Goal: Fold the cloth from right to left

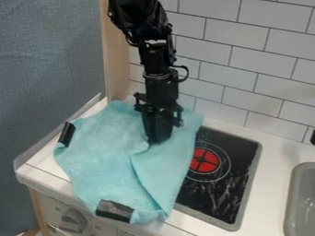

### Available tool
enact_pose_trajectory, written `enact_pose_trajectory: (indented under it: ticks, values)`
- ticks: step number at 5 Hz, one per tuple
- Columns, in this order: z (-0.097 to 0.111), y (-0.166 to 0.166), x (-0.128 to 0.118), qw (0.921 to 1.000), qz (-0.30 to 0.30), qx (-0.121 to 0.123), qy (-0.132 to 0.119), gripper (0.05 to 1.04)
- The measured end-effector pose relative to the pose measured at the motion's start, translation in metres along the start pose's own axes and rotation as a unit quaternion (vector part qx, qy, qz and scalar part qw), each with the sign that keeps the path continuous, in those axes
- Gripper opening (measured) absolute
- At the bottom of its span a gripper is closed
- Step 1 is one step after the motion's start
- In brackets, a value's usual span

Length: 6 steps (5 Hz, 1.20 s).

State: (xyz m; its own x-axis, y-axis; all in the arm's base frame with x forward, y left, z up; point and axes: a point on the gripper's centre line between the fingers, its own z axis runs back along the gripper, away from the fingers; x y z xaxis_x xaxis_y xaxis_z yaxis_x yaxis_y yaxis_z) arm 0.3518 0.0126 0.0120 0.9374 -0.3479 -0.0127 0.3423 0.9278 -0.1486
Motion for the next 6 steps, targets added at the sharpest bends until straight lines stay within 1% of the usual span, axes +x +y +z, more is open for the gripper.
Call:
enact_pose_trajectory:
  ticks: [1, 2, 3, 4, 5, 6]
  values:
    - [0.003, 0.002, -0.001, 1.0000, 0.001, 0.003, 0.008, 0.797]
    - [0.012, 0.005, 0.002, 0.9998, -0.002, 0.012, 0.015, 1.013]
    - [0.014, 0.006, 0.001, 0.9997, -0.003, 0.015, 0.018, 1.009]
    - [0.044, 0.002, 0.007, 0.9992, -0.016, 0.030, -0.022, 1.000]
    - [0.070, -0.004, 0.001, 0.9955, -0.027, 0.071, -0.057, 1.000]
    - [0.075, -0.004, 0.002, 0.9948, -0.025, 0.075, -0.064, 1.000]
